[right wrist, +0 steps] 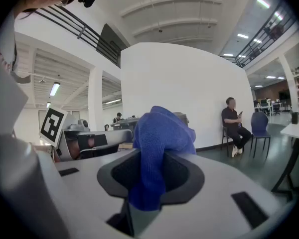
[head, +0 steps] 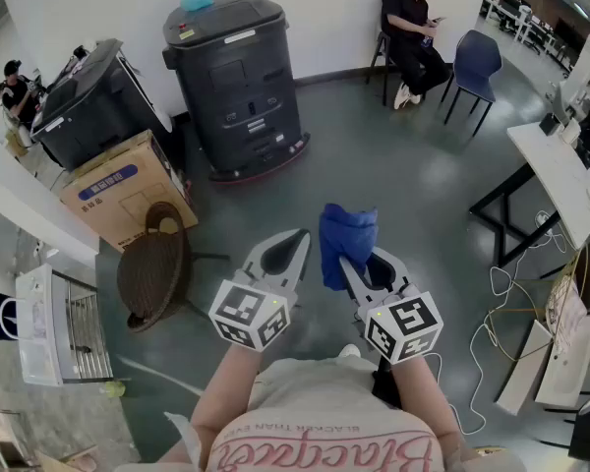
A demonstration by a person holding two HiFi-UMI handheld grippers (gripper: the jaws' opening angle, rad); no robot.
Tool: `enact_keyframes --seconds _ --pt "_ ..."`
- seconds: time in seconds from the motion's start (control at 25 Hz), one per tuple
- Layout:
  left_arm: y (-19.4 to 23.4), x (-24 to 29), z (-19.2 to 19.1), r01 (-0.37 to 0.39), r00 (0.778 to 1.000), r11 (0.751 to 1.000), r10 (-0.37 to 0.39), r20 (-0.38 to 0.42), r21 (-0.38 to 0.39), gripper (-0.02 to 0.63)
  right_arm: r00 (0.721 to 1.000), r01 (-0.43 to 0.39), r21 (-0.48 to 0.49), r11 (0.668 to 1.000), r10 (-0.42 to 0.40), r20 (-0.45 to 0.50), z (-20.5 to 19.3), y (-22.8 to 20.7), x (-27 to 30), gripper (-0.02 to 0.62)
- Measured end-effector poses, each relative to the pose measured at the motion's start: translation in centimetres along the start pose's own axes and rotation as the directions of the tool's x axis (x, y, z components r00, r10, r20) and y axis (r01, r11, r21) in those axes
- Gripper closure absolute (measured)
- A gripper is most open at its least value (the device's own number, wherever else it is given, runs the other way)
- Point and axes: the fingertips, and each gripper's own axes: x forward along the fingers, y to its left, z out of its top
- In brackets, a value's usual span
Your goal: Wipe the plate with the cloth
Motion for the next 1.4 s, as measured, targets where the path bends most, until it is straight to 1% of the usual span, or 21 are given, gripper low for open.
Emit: enact_keyframes --seconds 0.2,0.6,0.92,1.16,1.4 --pt "-0.2 0.8 0.1 0.010 1.000 1.000 -0.010 0.001 0.010 0.600 1.000 0.001 -0.003 1.000 0.000 0.016 0.6 -0.4 0.3 0.494" --pt "-1.7 3.9 -0.1 0.018 1.000 1.000 -0.018 0.001 -0.005 0.599 1.000 -0.010 -0.017 1.000 0.010 0.004 0.7 -3.1 -0.5 0.492" --pt "-4.4 8.0 -0.6 0.024 1.000 1.000 -0.024 0.006 -0.012 0.598 1.000 0.012 -0.025 1.000 -0.011 0.017 1.3 -7.8 -2.6 0.492" --pt "-6.9 11.0 -1.2 0.007 1.000 0.999 -0.006 0.022 -0.033 0.599 1.000 0.019 -0.023 1.000 -0.018 0.010 1.1 -11.6 -4.8 0.493" --pt "-9.2 13.3 -2.6 0.013 1.000 0.999 -0.012 0.019 -0.052 0.598 0.999 0.035 -0.024 0.999 -0.035 0.005 0.5 -14.7 -6.6 0.492"
